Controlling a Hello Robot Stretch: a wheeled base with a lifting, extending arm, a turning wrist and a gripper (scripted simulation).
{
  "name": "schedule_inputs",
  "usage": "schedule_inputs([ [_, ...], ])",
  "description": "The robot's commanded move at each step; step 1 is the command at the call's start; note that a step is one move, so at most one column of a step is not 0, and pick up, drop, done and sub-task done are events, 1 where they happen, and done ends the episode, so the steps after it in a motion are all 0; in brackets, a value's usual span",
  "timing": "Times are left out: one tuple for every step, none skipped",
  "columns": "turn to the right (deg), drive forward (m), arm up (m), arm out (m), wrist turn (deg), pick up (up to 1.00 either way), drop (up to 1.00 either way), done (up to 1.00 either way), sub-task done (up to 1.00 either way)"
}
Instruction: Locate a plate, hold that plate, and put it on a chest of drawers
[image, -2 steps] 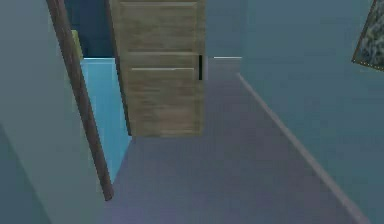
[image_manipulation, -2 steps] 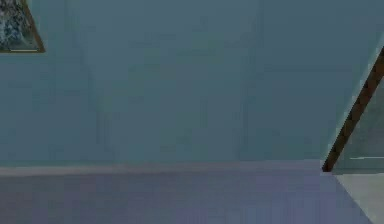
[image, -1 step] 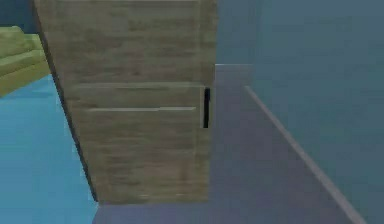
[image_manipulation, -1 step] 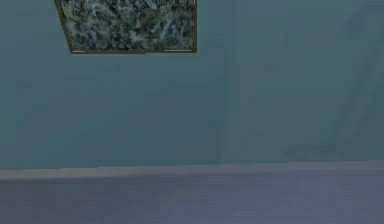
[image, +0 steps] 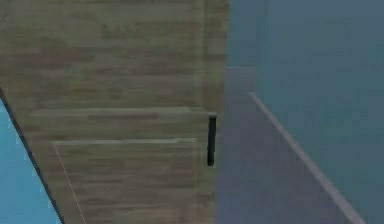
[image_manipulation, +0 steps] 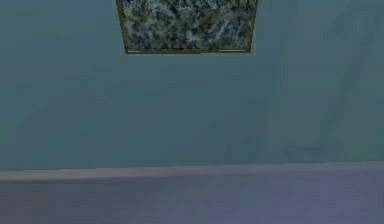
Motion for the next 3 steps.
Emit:
schedule_inputs([
  [-39.0, 0.0, 0.0, 0.0, 0.0, 0.0, 0.0, 0.0, 0.0],
  [0.0, 0.6, 0.0, 0.0, 0.0, 0.0, 0.0, 0.0, 0.0],
  [-45.0, 0.0, 0.0, 0.0, 0.0, 0.0, 0.0, 0.0, 0.0],
])
